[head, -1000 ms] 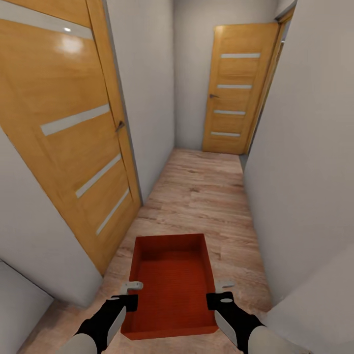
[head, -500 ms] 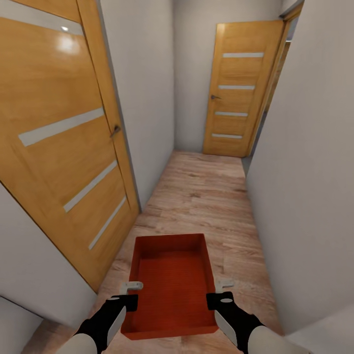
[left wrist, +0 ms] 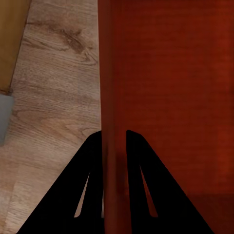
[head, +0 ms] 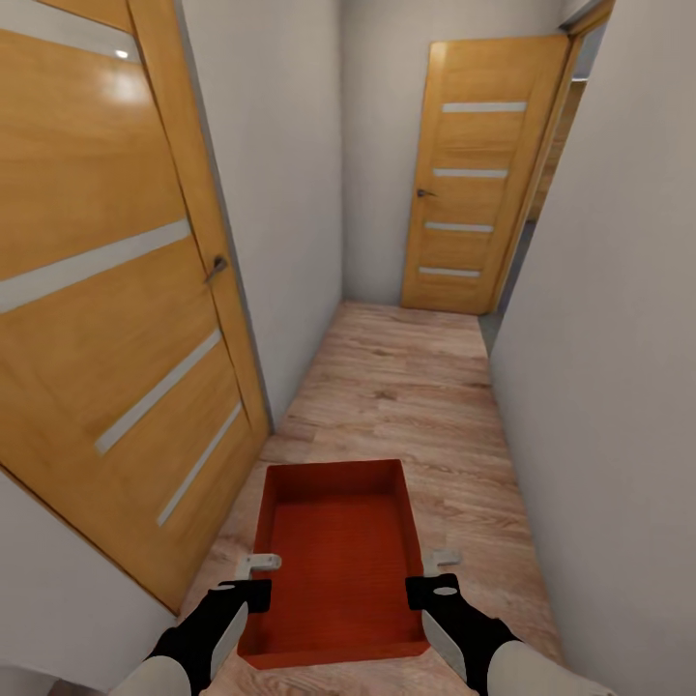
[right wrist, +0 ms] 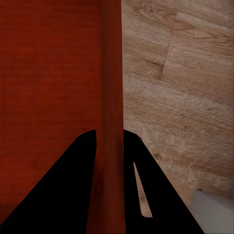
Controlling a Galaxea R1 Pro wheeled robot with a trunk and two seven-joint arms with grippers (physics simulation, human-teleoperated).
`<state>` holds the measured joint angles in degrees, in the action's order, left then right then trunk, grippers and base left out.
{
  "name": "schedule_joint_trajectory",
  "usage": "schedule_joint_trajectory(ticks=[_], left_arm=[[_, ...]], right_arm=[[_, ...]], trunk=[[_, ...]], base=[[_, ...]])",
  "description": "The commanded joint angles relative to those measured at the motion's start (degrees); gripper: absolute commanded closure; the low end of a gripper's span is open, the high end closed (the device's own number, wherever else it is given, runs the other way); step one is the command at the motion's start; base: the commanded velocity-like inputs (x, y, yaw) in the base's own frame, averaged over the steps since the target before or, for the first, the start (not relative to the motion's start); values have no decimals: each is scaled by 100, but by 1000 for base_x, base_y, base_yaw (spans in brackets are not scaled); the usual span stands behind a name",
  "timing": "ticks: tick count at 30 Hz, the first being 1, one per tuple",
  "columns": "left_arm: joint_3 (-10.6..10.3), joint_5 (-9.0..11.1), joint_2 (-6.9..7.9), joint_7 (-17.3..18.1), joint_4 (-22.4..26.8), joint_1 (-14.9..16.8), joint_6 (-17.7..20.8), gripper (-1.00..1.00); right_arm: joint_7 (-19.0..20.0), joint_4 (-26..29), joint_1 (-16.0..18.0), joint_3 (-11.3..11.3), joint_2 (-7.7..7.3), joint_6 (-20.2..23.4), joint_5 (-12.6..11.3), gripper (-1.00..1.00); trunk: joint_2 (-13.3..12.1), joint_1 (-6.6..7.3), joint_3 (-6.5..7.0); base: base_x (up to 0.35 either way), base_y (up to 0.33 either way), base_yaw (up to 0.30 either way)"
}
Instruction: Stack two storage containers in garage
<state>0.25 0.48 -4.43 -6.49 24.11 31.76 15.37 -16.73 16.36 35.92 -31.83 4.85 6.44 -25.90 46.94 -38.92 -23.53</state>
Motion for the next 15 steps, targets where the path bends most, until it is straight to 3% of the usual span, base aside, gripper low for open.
schedule_joint_trajectory(ticks=[1, 11, 15], left_arm=[[19, -136, 4, -63, 24, 4, 45, 100], [19, -136, 4, -63, 24, 5, 45, 100], [19, -136, 4, -63, 24, 2, 45, 100]], right_arm=[[-120, -27, 4, -51, -99, 41, -20, 100], [-119, -27, 5, -51, -99, 41, -20, 100], [-128, -27, 3, -51, -92, 41, -20, 100]], trunk=[[5, -4, -6], [5, -4, -6], [5, -4, -6]], base=[[324, 0, 0], [324, 0, -6], [324, 0, -182]])
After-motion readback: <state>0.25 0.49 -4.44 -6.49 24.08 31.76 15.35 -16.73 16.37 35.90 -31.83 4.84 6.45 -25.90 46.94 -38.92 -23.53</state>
